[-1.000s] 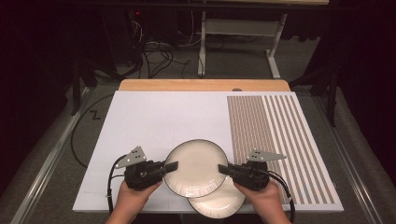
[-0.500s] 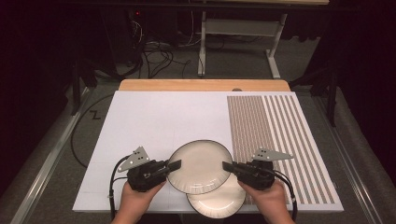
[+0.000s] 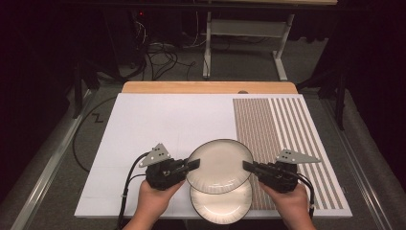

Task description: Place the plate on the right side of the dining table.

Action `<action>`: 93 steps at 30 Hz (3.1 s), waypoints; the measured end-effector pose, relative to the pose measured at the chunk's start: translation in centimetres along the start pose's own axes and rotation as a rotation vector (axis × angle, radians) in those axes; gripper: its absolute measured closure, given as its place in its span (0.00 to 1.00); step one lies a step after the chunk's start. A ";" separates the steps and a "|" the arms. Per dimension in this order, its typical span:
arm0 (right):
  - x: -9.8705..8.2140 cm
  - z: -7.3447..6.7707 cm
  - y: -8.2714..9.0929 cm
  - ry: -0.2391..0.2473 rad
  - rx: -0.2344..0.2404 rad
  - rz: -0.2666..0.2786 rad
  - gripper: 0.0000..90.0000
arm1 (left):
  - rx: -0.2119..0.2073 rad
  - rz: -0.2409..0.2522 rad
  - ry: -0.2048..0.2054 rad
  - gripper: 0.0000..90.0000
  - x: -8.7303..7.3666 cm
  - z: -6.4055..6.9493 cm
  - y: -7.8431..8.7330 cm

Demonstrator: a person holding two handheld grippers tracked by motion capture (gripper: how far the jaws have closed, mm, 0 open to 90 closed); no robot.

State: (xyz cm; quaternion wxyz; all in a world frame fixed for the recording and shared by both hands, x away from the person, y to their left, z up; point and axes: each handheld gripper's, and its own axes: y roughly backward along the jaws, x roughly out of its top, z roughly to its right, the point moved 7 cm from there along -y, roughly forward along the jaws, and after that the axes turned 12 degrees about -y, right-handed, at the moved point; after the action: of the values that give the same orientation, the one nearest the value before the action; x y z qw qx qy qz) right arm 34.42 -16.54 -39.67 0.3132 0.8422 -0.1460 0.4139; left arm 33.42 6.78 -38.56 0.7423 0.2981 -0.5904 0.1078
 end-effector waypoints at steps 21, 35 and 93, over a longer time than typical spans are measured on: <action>2.2 5.4 4.4 -0.120 -0.058 0.089 0.96 | -0.088 -0.098 0.051 0.89 3.8 0.1 -7.5; 2.7 8.6 6.4 -0.154 -0.131 0.115 0.96 | -0.104 -0.168 0.053 0.87 4.9 -0.1 -12.2; 0.9 17.6 8.9 -0.188 -0.382 0.119 0.95 | -0.100 -0.369 0.178 0.66 2.8 0.0 -24.8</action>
State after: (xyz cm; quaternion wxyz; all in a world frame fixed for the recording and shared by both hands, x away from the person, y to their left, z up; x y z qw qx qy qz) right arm 41.12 -34.73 -43.50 0.4271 0.7923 -0.2999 0.3161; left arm 46.92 -13.51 -43.76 0.8124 0.3535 -0.4625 -0.0335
